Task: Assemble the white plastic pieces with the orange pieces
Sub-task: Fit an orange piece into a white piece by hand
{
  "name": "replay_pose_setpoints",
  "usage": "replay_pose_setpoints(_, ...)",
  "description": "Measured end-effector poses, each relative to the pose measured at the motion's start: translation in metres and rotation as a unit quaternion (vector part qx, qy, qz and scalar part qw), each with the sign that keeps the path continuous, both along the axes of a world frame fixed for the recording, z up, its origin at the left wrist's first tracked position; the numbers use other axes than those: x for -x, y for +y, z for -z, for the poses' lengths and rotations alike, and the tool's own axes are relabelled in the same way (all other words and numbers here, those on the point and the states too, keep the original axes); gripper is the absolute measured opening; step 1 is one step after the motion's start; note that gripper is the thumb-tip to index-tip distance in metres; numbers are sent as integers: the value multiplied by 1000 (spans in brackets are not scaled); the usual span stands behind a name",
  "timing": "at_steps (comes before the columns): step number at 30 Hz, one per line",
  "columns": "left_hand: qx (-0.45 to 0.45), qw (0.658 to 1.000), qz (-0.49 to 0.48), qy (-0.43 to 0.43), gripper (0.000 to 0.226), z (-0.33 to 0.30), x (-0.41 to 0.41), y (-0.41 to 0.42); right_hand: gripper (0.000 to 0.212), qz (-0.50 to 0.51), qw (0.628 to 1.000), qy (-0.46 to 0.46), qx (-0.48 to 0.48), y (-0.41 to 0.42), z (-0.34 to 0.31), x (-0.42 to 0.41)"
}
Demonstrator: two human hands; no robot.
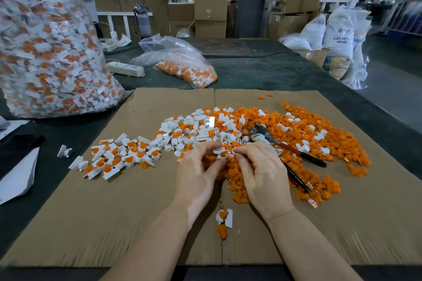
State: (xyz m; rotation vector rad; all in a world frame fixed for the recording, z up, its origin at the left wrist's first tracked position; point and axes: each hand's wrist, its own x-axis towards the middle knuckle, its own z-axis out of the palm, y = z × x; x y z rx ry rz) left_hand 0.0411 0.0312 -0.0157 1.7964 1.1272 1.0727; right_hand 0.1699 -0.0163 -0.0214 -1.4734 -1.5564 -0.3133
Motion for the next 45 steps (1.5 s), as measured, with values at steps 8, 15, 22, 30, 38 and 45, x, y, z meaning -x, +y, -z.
replay_pose_setpoints(8,-44,969,-176,166,15,-2,61,24,15,28,998,32,-36,0,0,-1)
replay_pose_setpoints(15,-96,934,-222,262,26,0,68,26,15,35,998,39,-35,1,0,-1)
replay_pose_setpoints(22,-145,962,84,216,8,-10,23,11,15,40,998,49,-29,-2,-2,-2)
replay_pose_setpoints(30,-140,921,265,248,12,-14,-3,9,11,42,997,53,-26,-2,-2,-2)
replay_pose_setpoints(38,-190,942,115,251,14,-4,-11,22,7,53,998,29,-5,0,0,-2)
replay_pose_setpoints(45,-150,981,-13,120,10,0,-1,27,9,65,998,-25,12,1,3,-3)
